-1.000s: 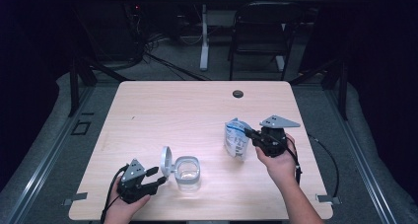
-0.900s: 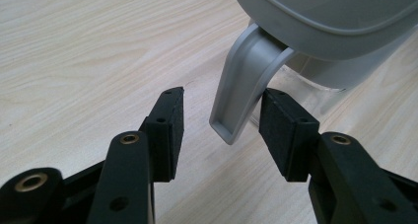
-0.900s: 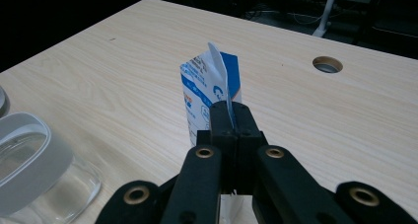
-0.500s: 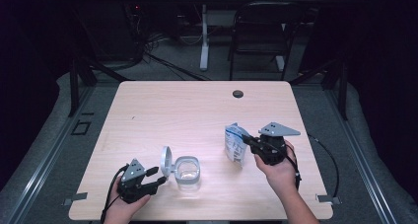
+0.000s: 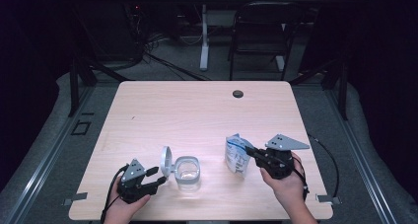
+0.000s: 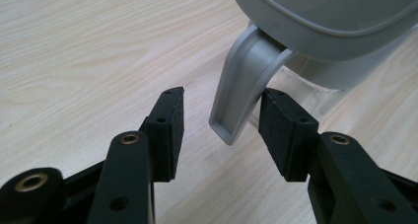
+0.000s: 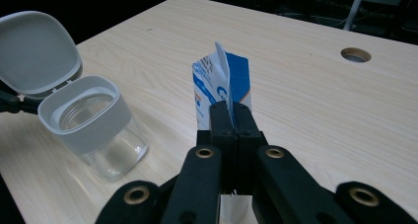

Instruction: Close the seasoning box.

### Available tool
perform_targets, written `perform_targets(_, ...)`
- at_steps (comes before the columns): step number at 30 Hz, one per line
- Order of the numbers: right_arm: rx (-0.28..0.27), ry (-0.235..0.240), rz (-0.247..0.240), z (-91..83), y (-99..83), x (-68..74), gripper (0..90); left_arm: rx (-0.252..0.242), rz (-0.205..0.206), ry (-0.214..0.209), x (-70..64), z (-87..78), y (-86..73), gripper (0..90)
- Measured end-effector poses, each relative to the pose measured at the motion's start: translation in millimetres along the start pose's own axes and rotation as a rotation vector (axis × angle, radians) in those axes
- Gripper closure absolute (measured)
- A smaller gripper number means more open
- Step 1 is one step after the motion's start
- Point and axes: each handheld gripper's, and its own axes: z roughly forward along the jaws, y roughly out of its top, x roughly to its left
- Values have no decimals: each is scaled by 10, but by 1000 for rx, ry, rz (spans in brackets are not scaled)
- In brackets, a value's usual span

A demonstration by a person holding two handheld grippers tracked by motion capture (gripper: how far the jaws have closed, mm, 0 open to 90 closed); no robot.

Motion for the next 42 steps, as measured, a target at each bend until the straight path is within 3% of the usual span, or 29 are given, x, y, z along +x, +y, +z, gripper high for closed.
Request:
perform_targets(13, -3, 27, 24, -191, -120, -49, 900, 0, 1, 2, -4, 1, 1, 532)
perform_targets(29, -23, 24, 28, -193, -151, -43, 870, -1, 0, 3, -7, -2, 0, 532)
perform_targets(34, -23, 19, 27, -163, -165, -37, 801, -2, 1, 3, -8, -2, 0, 531)
perform_targets(35, -22, 16, 26, -147, -176, -34, 736, -2, -2, 3, -8, -2, -1, 530)
perform_targets(42, -18, 7, 27, -82, -217, -41, 596, -5, 0, 15, -9, -1, -3, 529)
